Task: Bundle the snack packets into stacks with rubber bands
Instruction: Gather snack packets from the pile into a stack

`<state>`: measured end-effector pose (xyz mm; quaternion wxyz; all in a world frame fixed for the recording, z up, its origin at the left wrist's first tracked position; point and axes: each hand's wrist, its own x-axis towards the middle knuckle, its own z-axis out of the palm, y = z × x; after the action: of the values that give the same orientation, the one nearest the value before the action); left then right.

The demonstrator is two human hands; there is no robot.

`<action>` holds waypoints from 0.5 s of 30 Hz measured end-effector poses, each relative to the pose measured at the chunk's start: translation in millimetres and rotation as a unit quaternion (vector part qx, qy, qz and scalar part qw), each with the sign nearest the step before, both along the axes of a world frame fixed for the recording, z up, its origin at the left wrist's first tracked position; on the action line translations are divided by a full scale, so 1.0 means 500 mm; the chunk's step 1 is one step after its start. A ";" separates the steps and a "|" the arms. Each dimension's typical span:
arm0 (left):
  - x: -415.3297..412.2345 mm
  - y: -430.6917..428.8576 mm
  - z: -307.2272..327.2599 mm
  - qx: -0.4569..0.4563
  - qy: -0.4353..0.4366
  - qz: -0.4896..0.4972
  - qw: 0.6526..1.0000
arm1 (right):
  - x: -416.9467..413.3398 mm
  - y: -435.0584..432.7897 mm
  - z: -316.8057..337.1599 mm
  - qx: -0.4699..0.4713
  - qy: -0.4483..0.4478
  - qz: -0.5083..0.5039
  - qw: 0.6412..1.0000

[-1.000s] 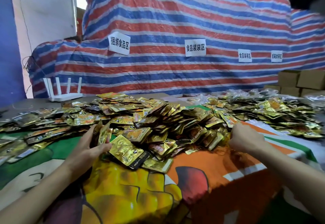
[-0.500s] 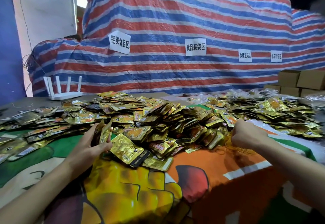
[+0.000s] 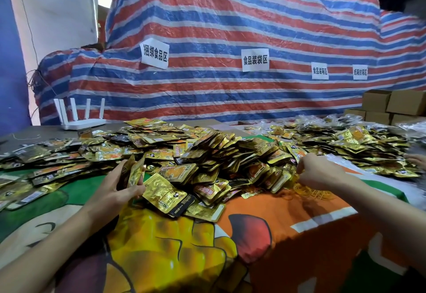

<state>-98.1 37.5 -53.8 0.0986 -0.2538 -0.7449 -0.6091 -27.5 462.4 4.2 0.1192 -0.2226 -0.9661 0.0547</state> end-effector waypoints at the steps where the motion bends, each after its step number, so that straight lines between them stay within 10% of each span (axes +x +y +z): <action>1: 0.000 -0.001 0.000 -0.002 0.002 0.002 1.000 | 0.001 0.002 0.001 -0.002 -0.001 0.006 1.000; 15: 0.004 0.003 0.003 -0.011 -0.011 0.017 1.000 | -0.005 -0.013 -0.023 -0.072 -0.061 0.091 0.991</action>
<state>-96.3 39.2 -52.4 0.0980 -0.2356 -0.7570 -0.6015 -29.9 455.7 -7.0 0.0379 -0.1449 -0.9812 0.1213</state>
